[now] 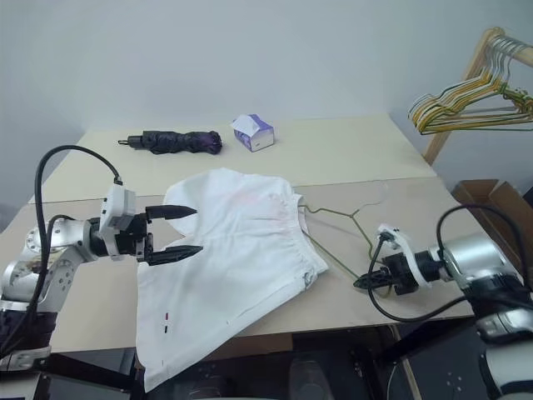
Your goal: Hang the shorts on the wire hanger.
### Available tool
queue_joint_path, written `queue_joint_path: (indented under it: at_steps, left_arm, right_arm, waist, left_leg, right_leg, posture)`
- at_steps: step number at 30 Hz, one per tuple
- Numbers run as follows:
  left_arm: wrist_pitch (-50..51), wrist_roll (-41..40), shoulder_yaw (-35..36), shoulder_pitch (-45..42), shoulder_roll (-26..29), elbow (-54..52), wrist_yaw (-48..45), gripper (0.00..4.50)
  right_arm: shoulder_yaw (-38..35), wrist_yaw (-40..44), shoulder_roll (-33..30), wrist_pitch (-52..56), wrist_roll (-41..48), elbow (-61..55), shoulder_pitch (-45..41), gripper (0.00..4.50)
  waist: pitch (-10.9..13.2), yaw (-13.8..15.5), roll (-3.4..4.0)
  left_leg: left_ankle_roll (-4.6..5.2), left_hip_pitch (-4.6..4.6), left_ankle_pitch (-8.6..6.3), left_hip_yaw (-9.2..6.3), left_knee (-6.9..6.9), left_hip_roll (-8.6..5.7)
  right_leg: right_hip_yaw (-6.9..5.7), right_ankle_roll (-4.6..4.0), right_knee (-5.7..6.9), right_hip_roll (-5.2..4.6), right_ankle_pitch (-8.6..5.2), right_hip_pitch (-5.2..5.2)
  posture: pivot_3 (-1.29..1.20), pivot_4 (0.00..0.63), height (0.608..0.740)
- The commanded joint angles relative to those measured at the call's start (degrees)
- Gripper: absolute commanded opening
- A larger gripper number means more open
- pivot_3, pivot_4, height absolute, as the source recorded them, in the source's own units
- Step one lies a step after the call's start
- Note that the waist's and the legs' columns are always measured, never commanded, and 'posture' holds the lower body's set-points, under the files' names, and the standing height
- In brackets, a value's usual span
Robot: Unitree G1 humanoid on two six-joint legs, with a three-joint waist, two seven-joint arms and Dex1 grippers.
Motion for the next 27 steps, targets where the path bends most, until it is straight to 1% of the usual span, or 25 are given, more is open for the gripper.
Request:
queue_joint_path:
  at_steps: [1, 3, 8, 12, 14, 15, 19, 21, 23, 27]
  left_arm:
    - [-1.4, 0.2, 0.4, -1.0, 0.8, -0.5, 0.0, 4.49]
    - [-1.6, 0.2, 0.7, -0.4, 1.1, -1.1, 0.1, 4.49]
    - [-1.7, 0.0, 1.2, 0.5, 1.5, -2.0, 0.6, 4.49]
    - [-1.8, 0.0, 1.3, 0.9, 1.7, -2.5, 0.9, 4.49]
    - [-1.8, 0.1, 1.1, 0.9, 1.7, -2.4, 1.0, 4.49]
    - [-2.0, 0.2, 1.0, 0.8, 1.7, -2.3, 0.9, 4.49]
    - [-2.5, 0.6, 0.6, 0.2, 1.6, -1.4, 0.7, 4.49]
    - [-3.5, 1.5, 0.0, -0.9, 1.6, 0.0, 0.2, 4.49]
    - [-4.8, 2.5, -0.6, -2.8, 1.6, 2.3, -0.6, 4.49]
    - [-8.9, 5.0, -1.7, -9.5, 1.3, 9.4, -1.5, 4.49]
  right_arm:
    - [1.0, 1.7, 2.8, -2.8, -2.1, 6.0, -5.3, 0.00]
    - [1.3, 1.1, 5.6, -4.4, -3.8, 11.8, -8.4, 0.00]
    - [0.1, 0.6, 9.6, -7.7, -6.9, 21.9, -13.3, 0.00]
    - [-1.5, 0.6, 10.7, -9.3, -7.8, 24.6, -14.8, 0.00]
    - [-2.7, -0.6, 10.2, -10.9, -8.4, 23.5, -14.6, 0.00]
    - [-3.3, -1.4, 9.8, -11.6, -8.6, 22.2, -14.3, 0.00]
    - [-6.7, -5.7, 7.2, -17.4, -9.4, 11.0, -10.6, 0.00]
    - [-7.6, -9.5, 4.7, -25.0, -12.2, -0.2, -6.0, 0.00]
    - [-8.5, -13.2, 2.7, -29.8, -14.7, -10.8, -3.1, 0.00]
    - [-9.8, -16.8, 1.9, -31.6, -16.0, -24.5, -1.0, 0.00]
  waist:
    - [0.0, 0.0, 0.00]
    - [0.0, 0.2, 0.00]
    - [0.0, 0.5, 0.00]
    - [0.0, 0.8, 0.00]
    - [0.0, 0.9, 0.01]
    - [0.0, 0.9, 0.01]
    - [0.0, 1.1, 0.02]
    - [0.0, 1.2, 0.02]
    - [0.0, 1.5, 0.03]
    - [0.0, 1.1, 0.04]
  left_leg:
    - [0.00, 0.01, 0.00, 0.00, -0.02, 0.00]
    - [0.00, -0.03, 0.00, -0.03, 0.00, -0.02]
    - [0.00, -0.02, 0.00, -0.07, 0.04, -0.04]
    - [0.00, -0.02, 0.00, -0.07, 0.04, -0.06]
    - [0.00, -0.01, 0.00, -0.07, 0.04, -0.06]
    - [0.01, -0.01, 0.00, -0.07, 0.04, -0.06]
    - [0.00, -0.03, 0.00, -0.07, 0.03, -0.06]
    - [0.00, -0.03, -0.01, -0.07, 0.02, -0.05]
    - [-0.01, -0.06, -0.01, -0.07, 0.02, -0.04]
    - [-0.02, -0.06, -0.01, 0.00, 0.03, -0.02]
  right_leg:
    - [0.00, -0.01, 0.00, 0.00, -0.01, 0.00]
    - [-0.01, -0.01, -0.01, 0.00, -0.01, -0.01]
    - [-0.01, 0.00, 0.01, 0.00, 0.00, 0.03]
    - [-0.01, 0.00, 0.00, 0.00, 0.00, 0.03]
    - [-0.01, 0.00, 0.01, 0.00, 0.00, 0.02]
    - [-0.01, 0.00, 0.01, 0.00, 0.00, 0.03]
    - [-0.01, 0.01, 0.00, 0.00, 0.00, 0.01]
    - [0.00, 0.01, -0.01, 0.00, 0.00, 0.01]
    - [-0.01, 0.01, 0.00, 0.00, -0.01, -0.04]
    - [0.02, 0.02, 0.02, 0.00, 0.00, -0.09]
  posture:
    - [-0.14, 0.000, 0.740]
    - [-0.13, 0.000, 0.740]
    - [-0.11, 0.000, 0.740]
    - [-0.11, 0.000, 0.740]
    - [-0.12, 0.000, 0.740]
    - [-0.12, 0.000, 0.740]
    - [-0.14, 0.000, 0.740]
    - [-0.16, 0.000, 0.740]
    - [-0.18, 0.000, 0.740]
    - [-0.20, 0.000, 0.740]
